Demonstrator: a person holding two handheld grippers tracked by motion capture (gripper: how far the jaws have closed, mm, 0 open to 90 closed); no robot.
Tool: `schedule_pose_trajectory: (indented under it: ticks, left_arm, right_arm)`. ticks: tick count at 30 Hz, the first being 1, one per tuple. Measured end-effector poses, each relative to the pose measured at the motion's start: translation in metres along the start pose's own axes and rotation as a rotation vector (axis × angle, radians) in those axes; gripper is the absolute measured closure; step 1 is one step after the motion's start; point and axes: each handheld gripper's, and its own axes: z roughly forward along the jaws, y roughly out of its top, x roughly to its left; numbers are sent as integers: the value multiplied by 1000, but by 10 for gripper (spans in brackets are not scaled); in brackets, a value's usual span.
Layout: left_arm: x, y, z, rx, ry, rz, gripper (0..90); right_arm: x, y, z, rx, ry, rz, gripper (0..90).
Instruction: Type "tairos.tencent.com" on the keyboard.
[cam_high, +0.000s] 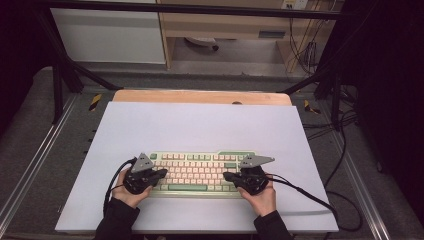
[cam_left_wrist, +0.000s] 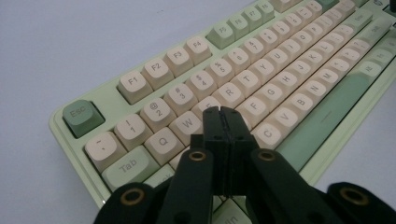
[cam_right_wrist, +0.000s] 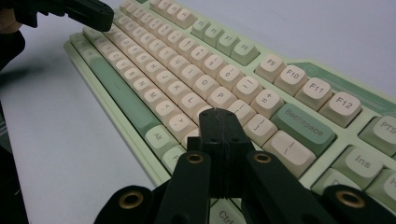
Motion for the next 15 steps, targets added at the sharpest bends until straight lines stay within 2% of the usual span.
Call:
schedule_pose_trajectory:
  ticks: [15]
  left_arm:
    - [3,-2,-6,-7,3,-9,895]
  right_arm:
    - [3,3,5,-9,14,1,900]
